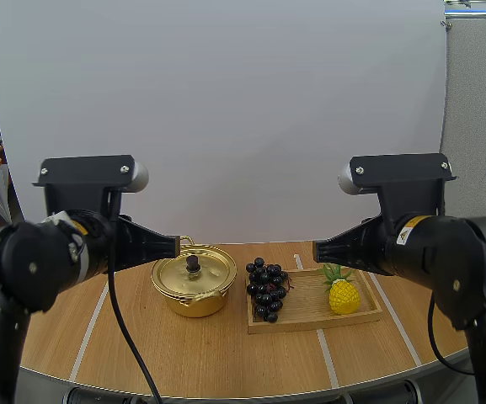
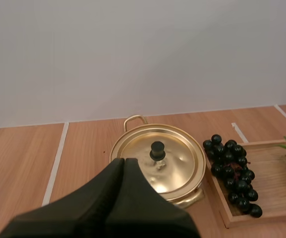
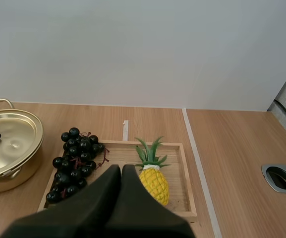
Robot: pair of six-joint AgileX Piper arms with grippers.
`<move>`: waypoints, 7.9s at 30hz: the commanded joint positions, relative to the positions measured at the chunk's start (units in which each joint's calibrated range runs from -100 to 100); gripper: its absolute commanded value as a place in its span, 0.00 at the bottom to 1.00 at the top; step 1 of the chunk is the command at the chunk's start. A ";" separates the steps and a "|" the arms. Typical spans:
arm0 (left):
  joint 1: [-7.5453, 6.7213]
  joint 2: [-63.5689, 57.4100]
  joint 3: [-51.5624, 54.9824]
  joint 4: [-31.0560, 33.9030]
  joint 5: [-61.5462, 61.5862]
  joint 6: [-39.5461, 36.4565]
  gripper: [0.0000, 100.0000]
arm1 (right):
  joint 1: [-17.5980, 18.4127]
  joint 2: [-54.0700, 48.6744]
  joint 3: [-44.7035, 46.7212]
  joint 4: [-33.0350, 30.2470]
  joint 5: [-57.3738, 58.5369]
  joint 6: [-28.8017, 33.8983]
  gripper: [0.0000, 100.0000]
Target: Open the pot, put the pineapple inside, and close it
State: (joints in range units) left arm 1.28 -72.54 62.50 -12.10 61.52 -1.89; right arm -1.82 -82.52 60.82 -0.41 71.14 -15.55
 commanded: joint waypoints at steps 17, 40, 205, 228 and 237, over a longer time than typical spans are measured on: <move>0.12 2.23 -0.09 -0.90 -2.49 9.17 1.00 | -0.16 0.67 -0.32 3.16 -0.46 -0.08 1.00; -1.41 38.76 -16.62 -16.77 9.78 36.31 1.00 | -0.16 0.67 -0.32 5.69 -0.46 -0.08 1.00; -4.44 25.58 -56.60 -8.58 -65.79 33.67 0.00 | -8.58 72.28 -11.67 14.31 -16.43 -21.35 1.00; -4.44 25.58 -56.60 -8.58 -65.79 33.67 0.00 | -8.43 73.07 -12.19 16.94 -15.55 -21.86 0.00; -4.44 25.58 -56.60 -8.58 -65.79 33.67 0.00 | -2.50 61.78 -17.22 20.47 -5.55 -23.59 0.00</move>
State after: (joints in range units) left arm -2.95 -46.77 6.44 -20.51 -2.45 32.25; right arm -7.88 -14.25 46.10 17.58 61.17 -38.49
